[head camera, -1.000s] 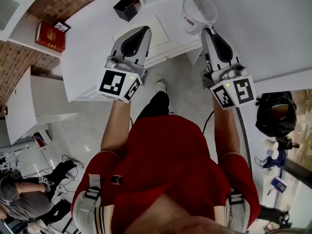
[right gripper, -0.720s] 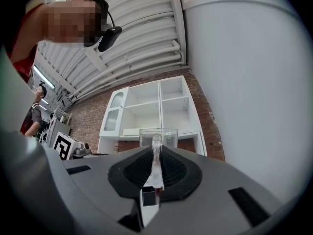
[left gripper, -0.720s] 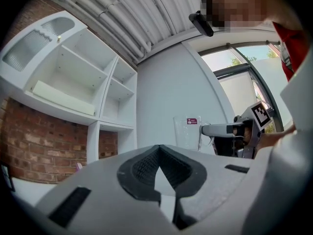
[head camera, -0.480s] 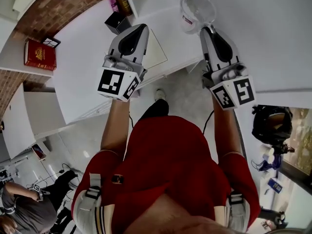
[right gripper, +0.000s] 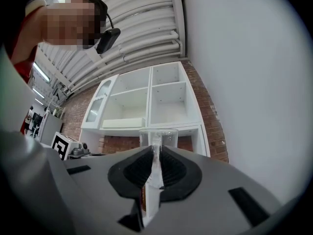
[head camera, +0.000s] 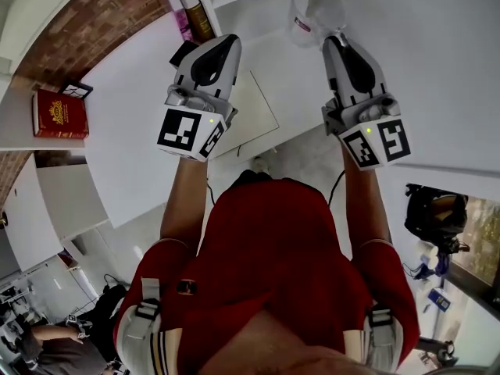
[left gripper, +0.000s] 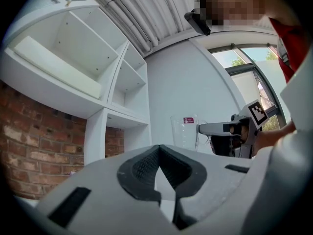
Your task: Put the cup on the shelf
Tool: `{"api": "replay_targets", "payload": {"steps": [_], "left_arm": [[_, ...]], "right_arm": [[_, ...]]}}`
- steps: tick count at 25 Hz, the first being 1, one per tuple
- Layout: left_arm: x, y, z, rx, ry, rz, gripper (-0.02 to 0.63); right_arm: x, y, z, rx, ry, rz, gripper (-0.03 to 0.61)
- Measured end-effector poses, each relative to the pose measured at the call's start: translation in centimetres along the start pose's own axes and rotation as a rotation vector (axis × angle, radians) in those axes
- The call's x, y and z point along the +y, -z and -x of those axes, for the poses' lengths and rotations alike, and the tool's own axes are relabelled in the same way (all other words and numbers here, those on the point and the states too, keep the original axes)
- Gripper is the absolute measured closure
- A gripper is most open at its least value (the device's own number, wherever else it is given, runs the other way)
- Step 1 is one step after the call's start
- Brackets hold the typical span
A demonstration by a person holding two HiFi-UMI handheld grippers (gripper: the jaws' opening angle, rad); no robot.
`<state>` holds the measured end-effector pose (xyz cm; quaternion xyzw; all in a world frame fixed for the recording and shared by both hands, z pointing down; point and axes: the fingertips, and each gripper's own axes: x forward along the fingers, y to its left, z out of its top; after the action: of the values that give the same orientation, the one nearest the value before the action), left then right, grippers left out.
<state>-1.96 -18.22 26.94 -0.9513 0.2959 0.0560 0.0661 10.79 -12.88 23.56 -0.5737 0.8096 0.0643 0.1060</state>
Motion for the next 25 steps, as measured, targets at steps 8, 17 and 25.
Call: {"api": "replay_targets", "payload": {"steps": [8,17,25], "left_arm": [[3.4,1.6,-2.6,0.005,0.011,0.028,0.608],[5.7,2.6,-5.2,0.015,-0.037,0.037,0.609],[7.4,3.6,-7.5,0.04,-0.111,0.033,0.609]], "right_arm": [[-1.9,1.5,-5.1,0.018,0.011,0.022,0.554],[-4.9,3.1,-9.4,0.029,-0.017,0.019,0.554],[-8.2,4.9,-13.4,0.047,-0.064,0.003,0.554]]}}
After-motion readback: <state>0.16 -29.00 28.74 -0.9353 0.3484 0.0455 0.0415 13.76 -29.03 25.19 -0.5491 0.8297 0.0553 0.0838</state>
